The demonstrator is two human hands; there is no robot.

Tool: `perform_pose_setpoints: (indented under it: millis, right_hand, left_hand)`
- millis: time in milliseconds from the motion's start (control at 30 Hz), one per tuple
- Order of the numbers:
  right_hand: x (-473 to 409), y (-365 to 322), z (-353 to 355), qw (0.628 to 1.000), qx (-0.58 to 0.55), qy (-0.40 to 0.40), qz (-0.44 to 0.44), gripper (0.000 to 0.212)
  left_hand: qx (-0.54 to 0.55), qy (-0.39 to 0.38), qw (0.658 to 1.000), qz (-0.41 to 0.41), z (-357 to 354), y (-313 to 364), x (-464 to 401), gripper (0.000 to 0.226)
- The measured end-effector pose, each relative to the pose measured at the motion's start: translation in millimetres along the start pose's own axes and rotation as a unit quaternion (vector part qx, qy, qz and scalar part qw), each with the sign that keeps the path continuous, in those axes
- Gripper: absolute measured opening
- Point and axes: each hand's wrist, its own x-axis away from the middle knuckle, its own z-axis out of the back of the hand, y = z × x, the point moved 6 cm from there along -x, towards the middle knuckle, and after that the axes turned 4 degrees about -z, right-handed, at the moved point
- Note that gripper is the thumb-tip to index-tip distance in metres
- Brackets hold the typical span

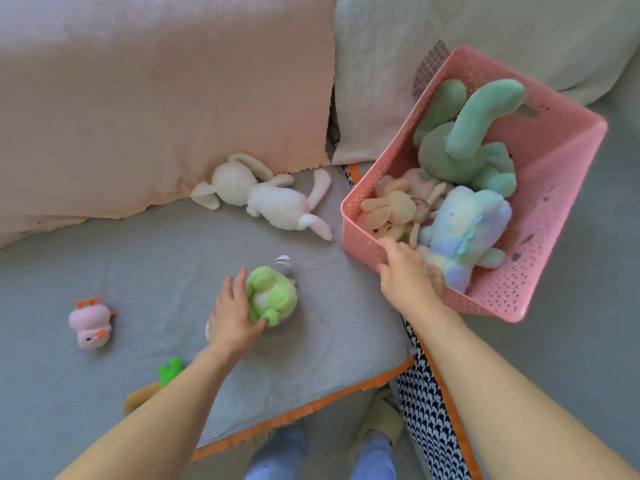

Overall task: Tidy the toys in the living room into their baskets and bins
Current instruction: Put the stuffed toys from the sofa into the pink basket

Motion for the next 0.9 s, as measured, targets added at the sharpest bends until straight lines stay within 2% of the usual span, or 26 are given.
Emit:
perform_pose_setpoints:
  millis: [100, 200, 333, 433, 567, 700, 767, 900]
  right_hand:
    - [-1.4, 6.4, -0.9, 0.998, 0.041, 0.037, 0.003, 0.021]
    - [-4.6, 10.6, -3.1, 0.996, 0.061, 0.059, 0.017, 0.019]
    - [-5.4, 8.6, -4.9, 0.995, 0.063, 0.071, 0.025, 0.025]
    - [-1.8, 9.0, -5.0, 0.995, 0.053, 0.072, 0.040, 0.031]
    - [9.2, 11.7, 0.7, 0.996, 0.031, 0.062, 0.052, 0.042]
    - [29.5, 20.4, -4.1, 0.997, 0.006, 0.047, 0.057, 0.049]
    - [41.1, 26.4, -1.9, 0.995, 0.018, 0.039, 0.089, 0.048]
    - [65.7, 42.0, -2.9, 0.990, 0.007, 0.037, 0.138, 0.051]
  left_hand:
    - [-0.056, -0.055, 0.997, -0.014, -9.8, -7.5, -11.9, 0.120]
    - [-0.056, -0.099, 0.994, 0.007, -23.3, -21.4, -14.9, 0.119]
    - [0.124, -0.010, 0.991, 0.056, -4.6, -9.6, -6.5, 0.096]
    - [0.241, 0.049, 0.967, 0.062, 30.5, 14.2, 4.8, 0.101]
    - [0.271, 0.117, 0.955, -0.005, 98.7, 66.9, 12.6, 0.102]
    - [0.344, 0.130, 0.921, -0.126, 153.8, 152.3, 15.3, 0.091]
    - [0.349, 0.117, 0.913, -0.177, 159.2, 200.8, 14.4, 0.095]
    - [0.267, 0.096, 0.931, -0.228, 117.1, 281.3, 5.3, 0.095]
